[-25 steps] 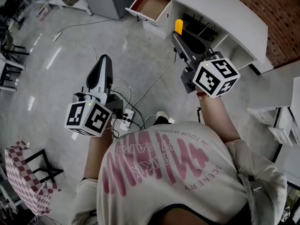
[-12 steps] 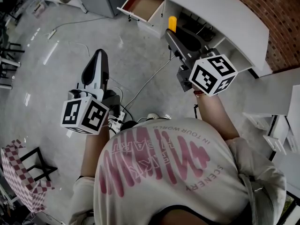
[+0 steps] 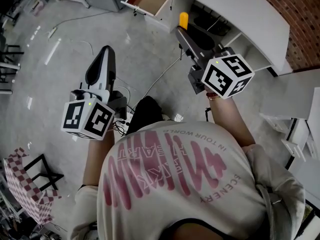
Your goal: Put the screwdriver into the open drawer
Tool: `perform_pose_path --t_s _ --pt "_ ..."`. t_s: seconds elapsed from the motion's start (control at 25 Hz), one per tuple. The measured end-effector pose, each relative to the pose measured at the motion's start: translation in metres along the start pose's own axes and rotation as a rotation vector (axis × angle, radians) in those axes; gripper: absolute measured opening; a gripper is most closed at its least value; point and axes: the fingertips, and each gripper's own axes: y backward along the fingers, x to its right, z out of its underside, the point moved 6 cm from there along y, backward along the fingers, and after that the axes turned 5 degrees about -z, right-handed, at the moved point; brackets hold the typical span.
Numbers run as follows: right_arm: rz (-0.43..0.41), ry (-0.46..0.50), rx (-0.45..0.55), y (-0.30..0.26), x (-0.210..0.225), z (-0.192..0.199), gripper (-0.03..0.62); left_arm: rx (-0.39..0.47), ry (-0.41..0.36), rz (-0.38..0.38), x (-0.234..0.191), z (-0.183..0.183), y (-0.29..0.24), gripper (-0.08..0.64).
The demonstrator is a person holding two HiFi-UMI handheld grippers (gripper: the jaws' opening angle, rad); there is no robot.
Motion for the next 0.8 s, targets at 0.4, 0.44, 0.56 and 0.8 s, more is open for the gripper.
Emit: perform_pose_path --t_s 0.4,0.44,0.56,0.8 --pt "0.044 -0.003 -0.063 -0.054 0.034 0.018 0.094 -0.06 0.049 0.043 -0.047 0.017 -0.068 0.002" --pt "0.044 -0.004 -0.065 -0.064 0.04 0.018 0.094 -0.06 0.047 0.048 -0.052 0.016 -0.078 0.002" --pt "0.049 -0.01 -0.063 -0.095 0.059 0.015 0.094 -0.061 0.038 0.06 -0.071 0.007 -0.112 0.002" --pt "0.071 -0.01 -0.046 -0.17 0.08 -0.008 0.094 -0.064 0.03 0.088 -0.124 -0.029 -0.171 0.002"
